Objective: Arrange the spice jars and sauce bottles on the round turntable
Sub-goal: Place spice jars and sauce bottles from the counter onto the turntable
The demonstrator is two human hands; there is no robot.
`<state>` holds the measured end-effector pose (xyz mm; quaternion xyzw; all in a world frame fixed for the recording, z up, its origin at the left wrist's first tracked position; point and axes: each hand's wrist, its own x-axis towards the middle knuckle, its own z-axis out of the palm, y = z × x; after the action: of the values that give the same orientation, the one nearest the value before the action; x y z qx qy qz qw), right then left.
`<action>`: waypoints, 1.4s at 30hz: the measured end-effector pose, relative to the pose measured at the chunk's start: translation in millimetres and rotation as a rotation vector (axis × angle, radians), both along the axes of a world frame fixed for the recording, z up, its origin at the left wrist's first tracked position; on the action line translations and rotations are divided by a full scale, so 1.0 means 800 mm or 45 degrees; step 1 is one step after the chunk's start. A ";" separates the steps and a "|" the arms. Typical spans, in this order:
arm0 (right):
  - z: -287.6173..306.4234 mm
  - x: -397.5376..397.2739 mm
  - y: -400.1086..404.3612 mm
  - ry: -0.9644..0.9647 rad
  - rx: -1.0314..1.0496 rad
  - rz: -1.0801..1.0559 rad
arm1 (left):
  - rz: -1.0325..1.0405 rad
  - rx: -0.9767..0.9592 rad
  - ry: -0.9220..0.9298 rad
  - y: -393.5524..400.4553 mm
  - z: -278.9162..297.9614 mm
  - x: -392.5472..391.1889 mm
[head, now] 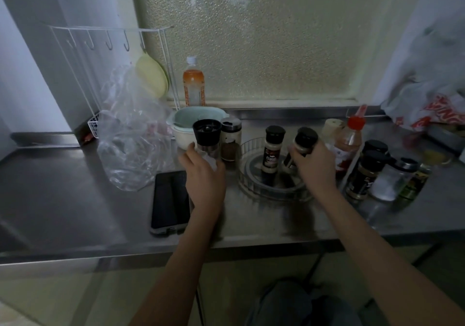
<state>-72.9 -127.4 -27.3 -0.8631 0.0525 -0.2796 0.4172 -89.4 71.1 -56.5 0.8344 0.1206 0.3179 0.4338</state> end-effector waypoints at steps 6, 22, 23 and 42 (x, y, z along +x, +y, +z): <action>-0.005 0.008 0.002 0.128 -0.090 0.062 | 0.000 -0.067 0.066 -0.002 -0.002 0.023; -0.057 -0.044 0.008 0.010 -0.151 -0.163 | -0.122 -0.311 -0.387 -0.028 0.043 -0.001; -0.058 -0.044 0.008 0.016 -0.142 -0.159 | -0.185 -0.283 -0.370 -0.035 0.049 0.001; -0.044 -0.075 0.009 -0.151 -0.173 -0.004 | -0.373 -0.019 -0.128 -0.060 0.004 0.042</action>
<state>-133.0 -119.9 -62.7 -0.8713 0.0098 -0.3339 0.3595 -55.5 22.9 -53.3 0.8229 -0.0218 0.2916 0.4872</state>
